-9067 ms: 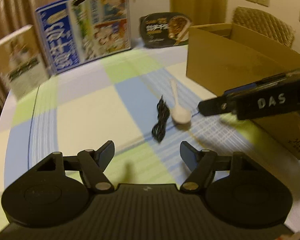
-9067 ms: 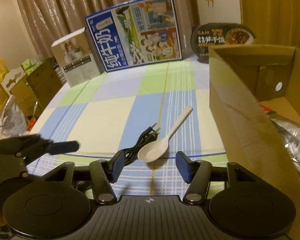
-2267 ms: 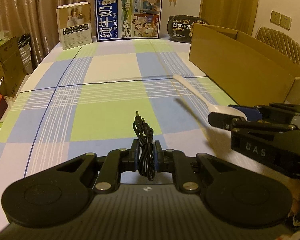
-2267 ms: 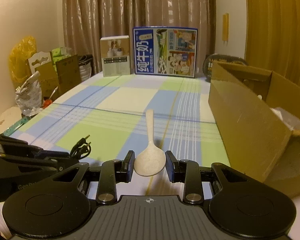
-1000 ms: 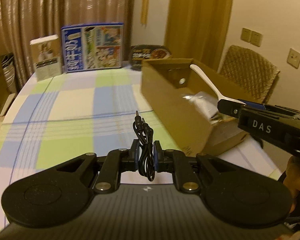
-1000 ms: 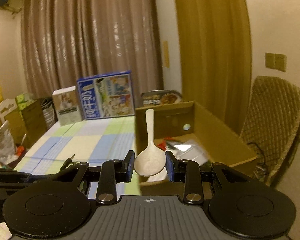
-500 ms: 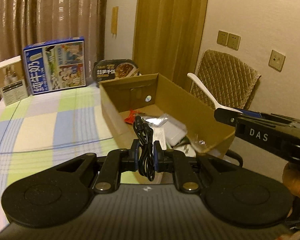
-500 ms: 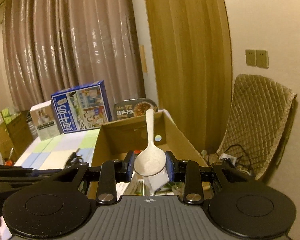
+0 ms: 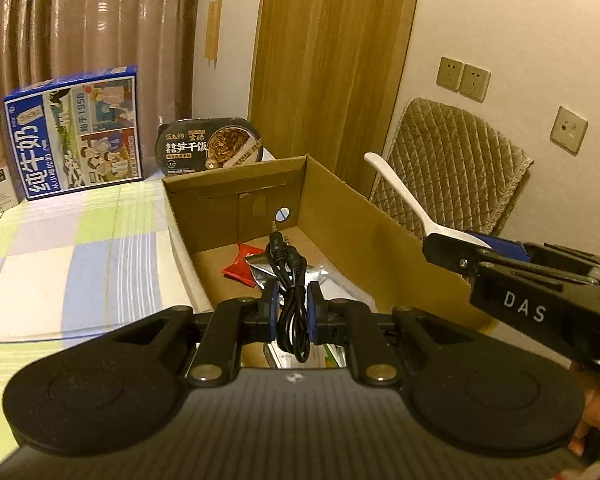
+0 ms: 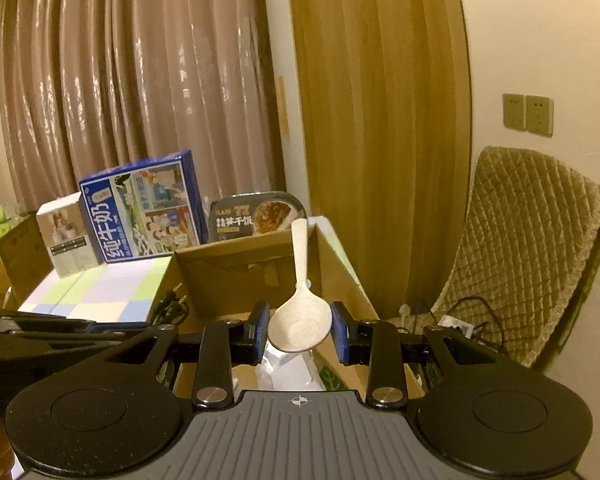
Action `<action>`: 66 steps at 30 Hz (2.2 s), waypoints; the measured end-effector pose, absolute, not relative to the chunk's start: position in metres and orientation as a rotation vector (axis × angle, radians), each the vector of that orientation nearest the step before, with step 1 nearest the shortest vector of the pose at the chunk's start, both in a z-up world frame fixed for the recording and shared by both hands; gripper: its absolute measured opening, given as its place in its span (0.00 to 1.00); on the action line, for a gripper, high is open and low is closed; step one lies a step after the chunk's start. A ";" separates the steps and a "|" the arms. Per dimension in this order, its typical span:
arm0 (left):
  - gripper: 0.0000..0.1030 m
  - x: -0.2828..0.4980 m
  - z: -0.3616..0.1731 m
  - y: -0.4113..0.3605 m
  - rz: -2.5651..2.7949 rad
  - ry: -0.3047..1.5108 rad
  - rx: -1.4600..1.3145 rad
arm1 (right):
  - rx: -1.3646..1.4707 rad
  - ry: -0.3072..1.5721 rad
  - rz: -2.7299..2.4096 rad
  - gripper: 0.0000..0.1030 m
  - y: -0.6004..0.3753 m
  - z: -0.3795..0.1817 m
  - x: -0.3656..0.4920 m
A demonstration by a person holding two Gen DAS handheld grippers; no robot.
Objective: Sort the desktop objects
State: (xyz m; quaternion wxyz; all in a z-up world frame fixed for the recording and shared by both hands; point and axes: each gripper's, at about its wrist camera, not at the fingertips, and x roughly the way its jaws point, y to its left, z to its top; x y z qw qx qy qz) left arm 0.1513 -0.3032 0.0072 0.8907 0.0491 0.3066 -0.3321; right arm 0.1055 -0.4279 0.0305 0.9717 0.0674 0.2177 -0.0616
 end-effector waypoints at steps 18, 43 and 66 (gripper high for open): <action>0.27 0.193 -0.016 -0.320 -0.702 0.671 0.093 | 0.107 0.470 -0.121 0.29 -0.432 0.018 0.137; 0.29 0.188 -0.010 -0.304 -0.690 0.635 0.092 | 0.104 0.497 -0.079 0.29 -0.424 0.016 0.158; 0.57 0.166 0.000 -0.263 -0.616 0.648 0.049 | 0.183 0.487 -0.128 0.72 -0.427 0.036 0.117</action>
